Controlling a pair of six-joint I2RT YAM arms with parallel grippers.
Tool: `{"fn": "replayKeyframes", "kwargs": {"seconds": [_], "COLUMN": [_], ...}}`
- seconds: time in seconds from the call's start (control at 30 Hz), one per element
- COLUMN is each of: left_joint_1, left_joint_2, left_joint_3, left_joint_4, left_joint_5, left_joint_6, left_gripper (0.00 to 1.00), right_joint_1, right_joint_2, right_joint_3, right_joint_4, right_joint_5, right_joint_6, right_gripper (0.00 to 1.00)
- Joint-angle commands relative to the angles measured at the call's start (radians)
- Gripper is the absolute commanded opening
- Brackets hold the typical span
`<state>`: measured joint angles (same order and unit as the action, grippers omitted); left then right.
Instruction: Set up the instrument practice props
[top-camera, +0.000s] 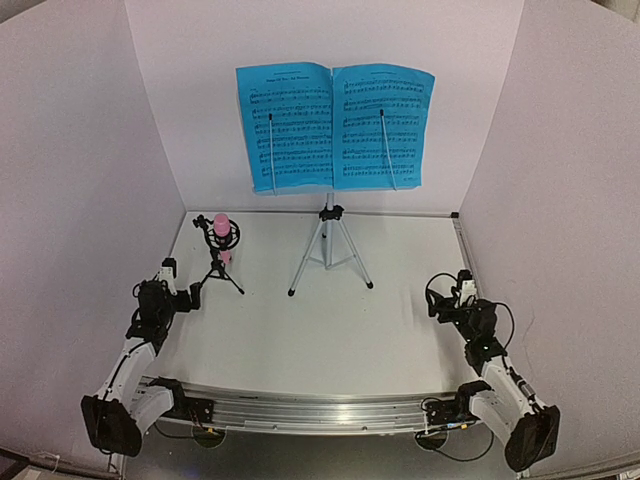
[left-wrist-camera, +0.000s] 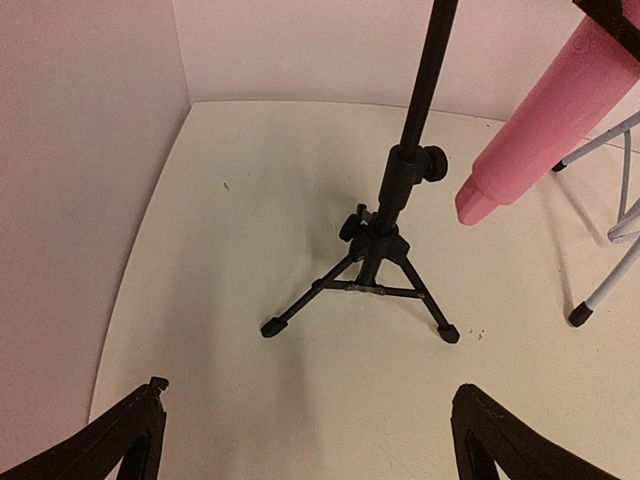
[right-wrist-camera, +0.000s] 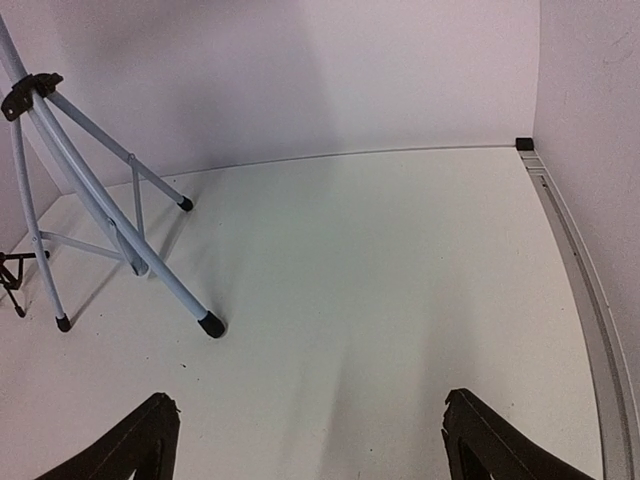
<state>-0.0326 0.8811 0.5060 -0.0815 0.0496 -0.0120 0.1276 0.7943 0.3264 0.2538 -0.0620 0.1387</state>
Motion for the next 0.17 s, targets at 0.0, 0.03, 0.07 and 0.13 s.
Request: {"fn": "replayKeyframes", "kwargs": {"seconds": [0.0, 0.03, 0.07, 0.13], "left_joint_1": [0.002, 0.002, 0.002, 0.002], "left_joint_2": [0.013, 0.018, 0.029, 0.042], "left_joint_3": [0.012, 0.022, 0.035, 0.057], "left_joint_4": [0.044, 0.032, 0.019, -0.001], "left_joint_5": [-0.027, -0.029, -0.037, -0.049], "left_joint_6": [0.048, 0.044, 0.032, 0.022], "left_gripper": [1.0, 0.99, 1.0, 1.0], "right_joint_1": [-0.002, -0.001, -0.001, -0.001], "right_joint_2": [-0.027, -0.033, -0.041, -0.053], "right_joint_3": [-0.019, -0.022, -0.023, -0.022], "right_joint_4": [0.084, 0.086, 0.087, 0.087], "right_joint_5": [-0.02, -0.011, -0.007, -0.005], "right_joint_6": [0.002, 0.002, 0.001, 0.004], "right_gripper": [0.89, 0.89, 0.89, 0.89]}}
